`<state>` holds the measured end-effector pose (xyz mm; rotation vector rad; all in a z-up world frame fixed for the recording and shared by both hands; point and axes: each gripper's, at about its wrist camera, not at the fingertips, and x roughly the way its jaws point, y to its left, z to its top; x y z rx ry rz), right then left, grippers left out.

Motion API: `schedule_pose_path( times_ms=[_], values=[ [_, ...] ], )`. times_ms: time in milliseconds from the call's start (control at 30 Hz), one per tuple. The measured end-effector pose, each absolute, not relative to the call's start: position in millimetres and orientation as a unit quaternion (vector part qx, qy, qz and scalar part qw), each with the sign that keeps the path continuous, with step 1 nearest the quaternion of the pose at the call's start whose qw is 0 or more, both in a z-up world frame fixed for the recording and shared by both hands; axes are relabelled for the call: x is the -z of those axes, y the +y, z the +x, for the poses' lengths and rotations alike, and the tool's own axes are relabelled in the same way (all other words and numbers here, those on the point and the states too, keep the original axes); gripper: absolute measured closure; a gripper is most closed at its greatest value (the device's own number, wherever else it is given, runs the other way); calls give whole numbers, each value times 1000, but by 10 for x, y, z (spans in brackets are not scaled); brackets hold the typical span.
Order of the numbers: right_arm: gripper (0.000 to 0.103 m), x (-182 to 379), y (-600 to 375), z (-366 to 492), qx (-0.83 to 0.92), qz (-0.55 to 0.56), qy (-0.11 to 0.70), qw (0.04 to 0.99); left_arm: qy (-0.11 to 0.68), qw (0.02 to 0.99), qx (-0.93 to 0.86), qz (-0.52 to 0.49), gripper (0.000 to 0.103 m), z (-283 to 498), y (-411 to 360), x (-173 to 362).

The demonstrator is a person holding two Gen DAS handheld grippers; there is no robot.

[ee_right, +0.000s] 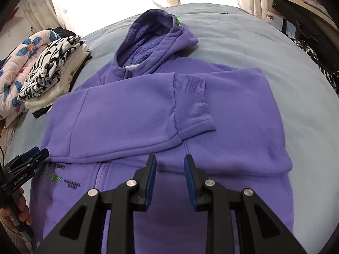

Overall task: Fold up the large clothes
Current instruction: 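Regrasp and adjust the folded cuff with the right tool, then open it, then move both tools down the hoodie toward its hem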

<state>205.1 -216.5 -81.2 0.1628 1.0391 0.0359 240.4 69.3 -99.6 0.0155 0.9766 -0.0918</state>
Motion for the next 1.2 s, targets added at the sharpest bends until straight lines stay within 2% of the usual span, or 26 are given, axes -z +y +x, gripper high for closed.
schedule_pose_path(
  times_ms=[467,767,1033,1133,1200],
  values=[
    [76,582,-2000,1484,-31,76,491,867,455,888,54,37,47,1740,672,555],
    [76,425,-1982,1123,-31,77,478,875,463,885,47,13,47,1417,811,493],
    [76,256,-1968,565,-21,69,448,891,434,900,35,2,47,820,991,299],
    [68,180,-1967,371,-15,67,431,900,421,907,27,-2,46,617,1070,206],
    [61,122,-1961,234,-11,63,416,907,411,911,20,-7,41,475,1132,143]
  ],
)
